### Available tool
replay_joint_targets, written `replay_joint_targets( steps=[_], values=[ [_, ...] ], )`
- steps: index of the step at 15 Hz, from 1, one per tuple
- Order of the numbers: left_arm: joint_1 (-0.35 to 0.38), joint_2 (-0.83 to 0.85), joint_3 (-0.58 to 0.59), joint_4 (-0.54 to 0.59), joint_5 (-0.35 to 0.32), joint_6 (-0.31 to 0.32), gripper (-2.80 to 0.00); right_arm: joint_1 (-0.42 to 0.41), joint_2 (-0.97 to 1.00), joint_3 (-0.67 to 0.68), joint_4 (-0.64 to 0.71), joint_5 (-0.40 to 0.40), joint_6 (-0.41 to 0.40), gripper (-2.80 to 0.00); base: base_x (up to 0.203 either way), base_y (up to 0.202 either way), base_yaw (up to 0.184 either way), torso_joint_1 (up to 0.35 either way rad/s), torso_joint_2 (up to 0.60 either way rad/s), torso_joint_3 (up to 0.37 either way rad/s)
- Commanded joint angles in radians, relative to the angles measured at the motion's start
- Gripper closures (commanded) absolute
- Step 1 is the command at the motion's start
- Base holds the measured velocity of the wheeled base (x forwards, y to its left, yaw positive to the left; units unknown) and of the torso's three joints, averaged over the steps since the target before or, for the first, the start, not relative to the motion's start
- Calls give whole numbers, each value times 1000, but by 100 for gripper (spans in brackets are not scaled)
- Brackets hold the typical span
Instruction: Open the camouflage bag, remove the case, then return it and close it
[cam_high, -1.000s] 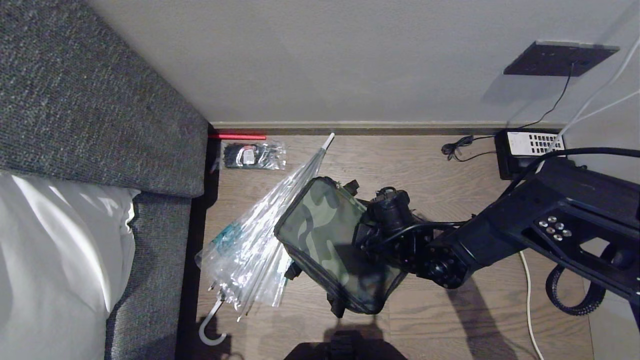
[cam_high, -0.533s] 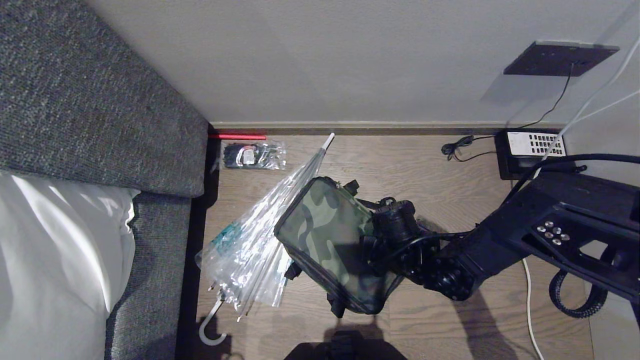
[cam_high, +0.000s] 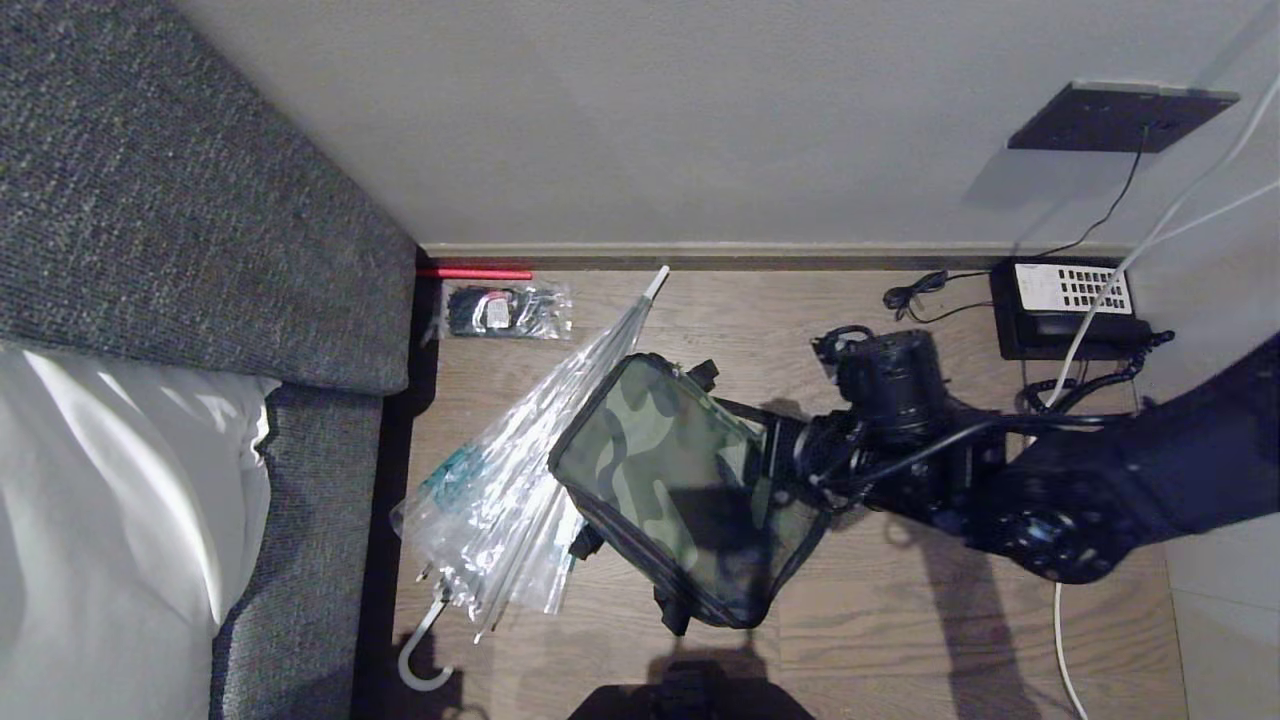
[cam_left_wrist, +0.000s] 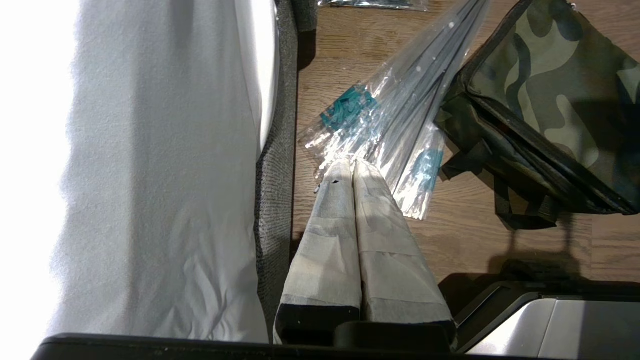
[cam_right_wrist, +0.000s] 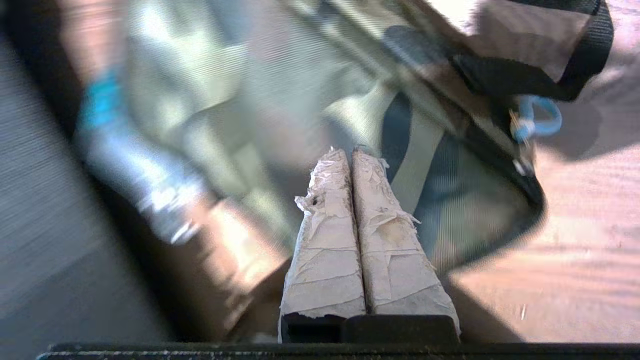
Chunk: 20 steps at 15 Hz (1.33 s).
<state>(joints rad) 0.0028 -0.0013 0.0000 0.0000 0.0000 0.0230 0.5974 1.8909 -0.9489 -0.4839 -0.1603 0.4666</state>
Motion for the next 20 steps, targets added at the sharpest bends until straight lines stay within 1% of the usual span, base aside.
replay_joint_targets(
  steps=[1, 3, 4, 6, 8, 9, 10, 12, 14, 15, 16, 18, 20],
  values=[
    [0, 0, 0, 0, 0, 0, 0, -11, -247, 64, 57, 59, -2, 0, 0, 0, 0, 0, 0, 0],
    [0, 0, 0, 0, 0, 0, 0, -17, -454, 156, 148, 135, -30, 0, 0, 0, 0, 0, 0, 0],
    [0, 0, 0, 0, 0, 0, 0, -23, -562, 214, 196, 176, -59, 0, 0, 0, 0, 0, 0, 0],
    [0, 0, 0, 0, 0, 0, 0, -56, -758, 348, 288, 240, -150, 0, 0, 0, 0, 0, 0, 0],
    [0, 0, 0, 0, 0, 0, 0, -155, -959, 487, 367, 279, -284, 0, 0, 0, 0, 0, 0, 0],
    [0, 0, 0, 0, 0, 0, 0, -196, -1059, 549, 398, 289, -330, 0, 0, 0, 0, 0, 0, 0],
    [0, 0, 0, 0, 0, 0, 0, -237, -1172, 603, 442, 297, -374, 0, 0, 0, 0, 0, 0, 0],
    [0, 0, 0, 0, 0, -1, 0, -328, -1388, 672, 574, 308, -463, 0, 0, 0, 0, 0, 0, 0],
    [0, 0, 0, 0, 0, 0, 0, -432, -1554, 725, 700, 315, -529, 0, 0, 0, 0, 0, 0, 0],
    [0, 0, 0, 0, 0, -1, 0, -491, -1611, 771, 736, 316, -563, 0, 0, 0, 0, 0, 0, 0],
    [0, 0, 0, 0, 0, 0, 0, -527, -1637, 805, 755, 314, -592, 0, 0, 0, 0, 0, 0, 0],
    [0, 0, 0, 0, 0, 0, 0, -543, -1665, 832, 713, 279, -595, 0, 0, 0, 0, 0, 0, 0],
    [0, 0, 0, 0, 0, 0, 0, -569, -1771, 848, 688, 238, -595, 0, 0, 0, 0, 0, 0, 0]
  ],
)
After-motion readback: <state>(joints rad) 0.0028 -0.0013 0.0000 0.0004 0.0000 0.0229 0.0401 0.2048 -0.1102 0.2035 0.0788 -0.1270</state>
